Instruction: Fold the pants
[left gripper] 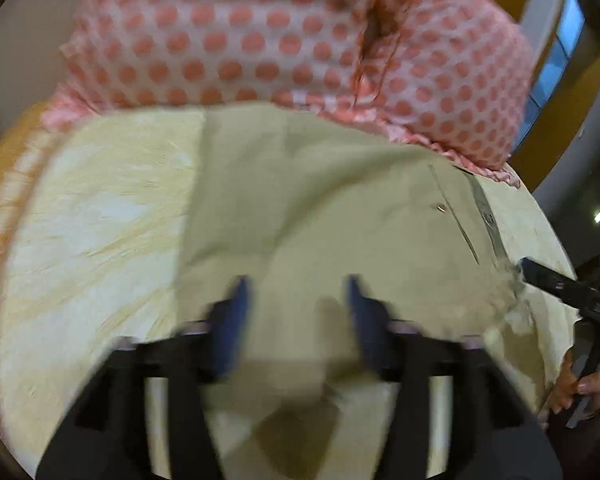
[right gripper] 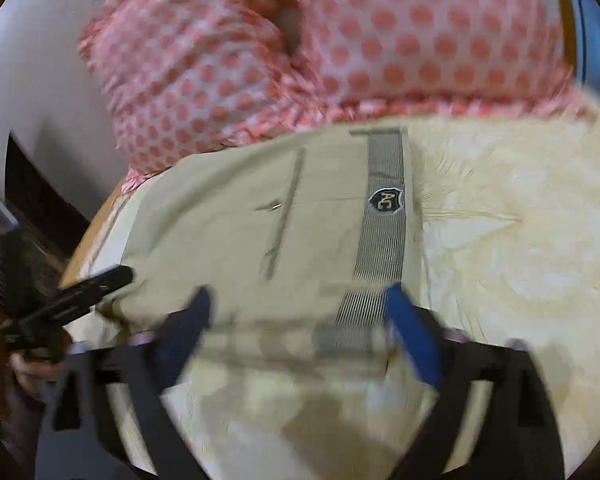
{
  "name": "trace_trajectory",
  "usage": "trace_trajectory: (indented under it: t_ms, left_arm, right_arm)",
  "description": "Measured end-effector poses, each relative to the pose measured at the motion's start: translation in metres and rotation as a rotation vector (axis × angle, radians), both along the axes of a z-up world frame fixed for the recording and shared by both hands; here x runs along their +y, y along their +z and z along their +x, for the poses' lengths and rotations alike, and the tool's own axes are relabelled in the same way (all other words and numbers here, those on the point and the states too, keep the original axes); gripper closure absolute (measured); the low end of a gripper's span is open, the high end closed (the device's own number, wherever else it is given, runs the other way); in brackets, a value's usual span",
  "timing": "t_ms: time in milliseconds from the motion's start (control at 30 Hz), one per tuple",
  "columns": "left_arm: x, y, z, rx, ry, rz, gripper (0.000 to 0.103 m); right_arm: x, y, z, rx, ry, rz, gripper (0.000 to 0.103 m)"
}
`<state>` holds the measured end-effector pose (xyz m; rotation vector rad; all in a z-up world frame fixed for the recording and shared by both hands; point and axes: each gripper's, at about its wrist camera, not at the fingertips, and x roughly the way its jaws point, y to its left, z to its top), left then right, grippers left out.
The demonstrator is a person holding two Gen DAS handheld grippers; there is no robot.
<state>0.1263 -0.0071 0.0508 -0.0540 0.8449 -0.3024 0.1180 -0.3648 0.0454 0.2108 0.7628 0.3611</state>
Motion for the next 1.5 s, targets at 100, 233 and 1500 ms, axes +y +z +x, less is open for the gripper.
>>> trace_trajectory:
  t_ms: [100, 233, 1500]
  left_arm:
    - [0.003, 0.003, -0.061, -0.117, 0.083, 0.137, 0.003]
    - [0.006, -0.012, -0.117, -0.178, 0.150, 0.206, 0.002]
    - [0.006, -0.050, -0.135, -0.189, 0.165, 0.162, 0.002]
  right_arm:
    - [0.019, -0.006, -0.061, -0.127, -0.037, -0.099, 0.001]
    - [0.041, -0.023, -0.095, -0.215, -0.098, -0.184, 0.001]
    - [0.067, -0.069, -0.112, -0.203, -0.168, -0.264, 0.001]
